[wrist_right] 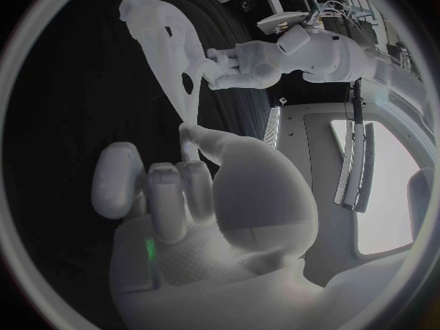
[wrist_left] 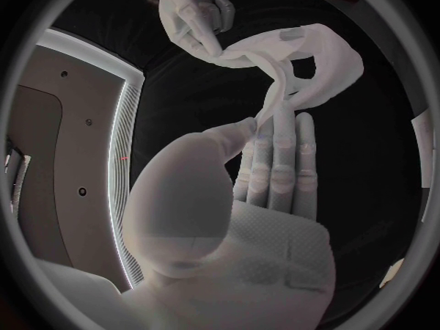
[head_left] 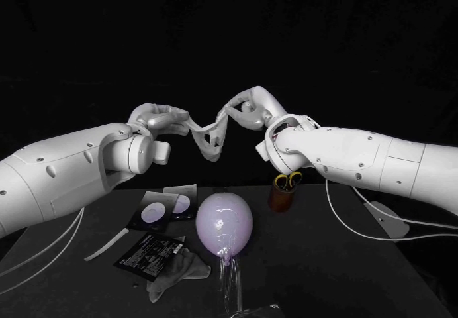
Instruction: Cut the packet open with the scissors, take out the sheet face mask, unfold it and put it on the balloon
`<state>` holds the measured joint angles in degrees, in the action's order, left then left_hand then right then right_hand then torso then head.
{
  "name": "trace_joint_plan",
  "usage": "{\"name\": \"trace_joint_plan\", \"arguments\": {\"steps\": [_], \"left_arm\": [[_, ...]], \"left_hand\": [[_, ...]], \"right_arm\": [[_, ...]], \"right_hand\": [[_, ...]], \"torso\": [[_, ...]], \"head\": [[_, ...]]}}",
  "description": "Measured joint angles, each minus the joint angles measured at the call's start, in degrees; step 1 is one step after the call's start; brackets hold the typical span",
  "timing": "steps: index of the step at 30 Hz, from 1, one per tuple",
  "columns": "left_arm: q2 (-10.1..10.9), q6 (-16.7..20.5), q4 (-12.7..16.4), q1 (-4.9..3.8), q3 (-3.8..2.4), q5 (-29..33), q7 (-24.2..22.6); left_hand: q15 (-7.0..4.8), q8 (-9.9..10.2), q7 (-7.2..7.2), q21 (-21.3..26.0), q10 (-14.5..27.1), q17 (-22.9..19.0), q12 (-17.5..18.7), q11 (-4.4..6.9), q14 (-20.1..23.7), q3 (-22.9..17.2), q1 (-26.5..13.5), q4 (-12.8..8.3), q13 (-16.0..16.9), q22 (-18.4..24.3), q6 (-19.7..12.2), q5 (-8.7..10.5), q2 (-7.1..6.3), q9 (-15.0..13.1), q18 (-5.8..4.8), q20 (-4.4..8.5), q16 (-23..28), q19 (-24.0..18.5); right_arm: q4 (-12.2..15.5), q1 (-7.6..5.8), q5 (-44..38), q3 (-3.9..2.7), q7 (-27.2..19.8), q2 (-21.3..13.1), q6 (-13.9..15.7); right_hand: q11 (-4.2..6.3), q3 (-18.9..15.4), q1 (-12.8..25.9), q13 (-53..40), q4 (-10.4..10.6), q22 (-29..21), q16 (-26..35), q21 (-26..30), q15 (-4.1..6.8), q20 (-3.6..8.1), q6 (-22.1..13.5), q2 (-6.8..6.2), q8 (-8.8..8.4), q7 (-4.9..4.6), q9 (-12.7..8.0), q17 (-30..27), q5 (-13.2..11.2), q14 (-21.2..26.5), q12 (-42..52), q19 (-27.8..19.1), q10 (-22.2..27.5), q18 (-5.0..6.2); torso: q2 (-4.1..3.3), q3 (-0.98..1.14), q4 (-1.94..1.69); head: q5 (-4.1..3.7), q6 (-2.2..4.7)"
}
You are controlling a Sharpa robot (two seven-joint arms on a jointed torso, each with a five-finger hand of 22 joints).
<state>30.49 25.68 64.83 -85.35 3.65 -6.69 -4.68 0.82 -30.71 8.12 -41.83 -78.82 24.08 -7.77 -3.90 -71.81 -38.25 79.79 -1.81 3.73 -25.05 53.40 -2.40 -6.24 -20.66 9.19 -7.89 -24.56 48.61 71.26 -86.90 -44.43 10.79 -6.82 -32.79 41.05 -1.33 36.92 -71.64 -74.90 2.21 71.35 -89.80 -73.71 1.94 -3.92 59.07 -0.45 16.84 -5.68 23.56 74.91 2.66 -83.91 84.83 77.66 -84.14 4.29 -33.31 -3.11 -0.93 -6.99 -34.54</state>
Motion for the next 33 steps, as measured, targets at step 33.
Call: {"name": "trace_joint_plan", "arguments": {"steps": [33], "left_arm": [[5.41,2.06,7.22,-1.29,0.15,-0.08,2.67]], "left_hand": [[-0.06,0.19,0.09,-0.26,0.0,0.16,0.12,0.0,-0.17,0.01,0.07,-0.01,0.07,-0.14,0.09,-0.04,-0.03,0.03,0.0,0.0,0.0,0.0]], "right_arm": [[1.25,0.47,2.3,-0.55,-2.14,-2.69,5.7]], "right_hand": [[-0.01,-0.04,0.0,0.0,-0.11,0.13,0.0,0.04,0.14,-0.01,-0.04,0.0,0.03,0.1,0.05,-0.01,0.01,-0.14,-0.02,-0.01,0.01,-0.03]], "torso": [[0.0,-0.13,-0.08]], "head": [[-0.34,-0.42]]}}
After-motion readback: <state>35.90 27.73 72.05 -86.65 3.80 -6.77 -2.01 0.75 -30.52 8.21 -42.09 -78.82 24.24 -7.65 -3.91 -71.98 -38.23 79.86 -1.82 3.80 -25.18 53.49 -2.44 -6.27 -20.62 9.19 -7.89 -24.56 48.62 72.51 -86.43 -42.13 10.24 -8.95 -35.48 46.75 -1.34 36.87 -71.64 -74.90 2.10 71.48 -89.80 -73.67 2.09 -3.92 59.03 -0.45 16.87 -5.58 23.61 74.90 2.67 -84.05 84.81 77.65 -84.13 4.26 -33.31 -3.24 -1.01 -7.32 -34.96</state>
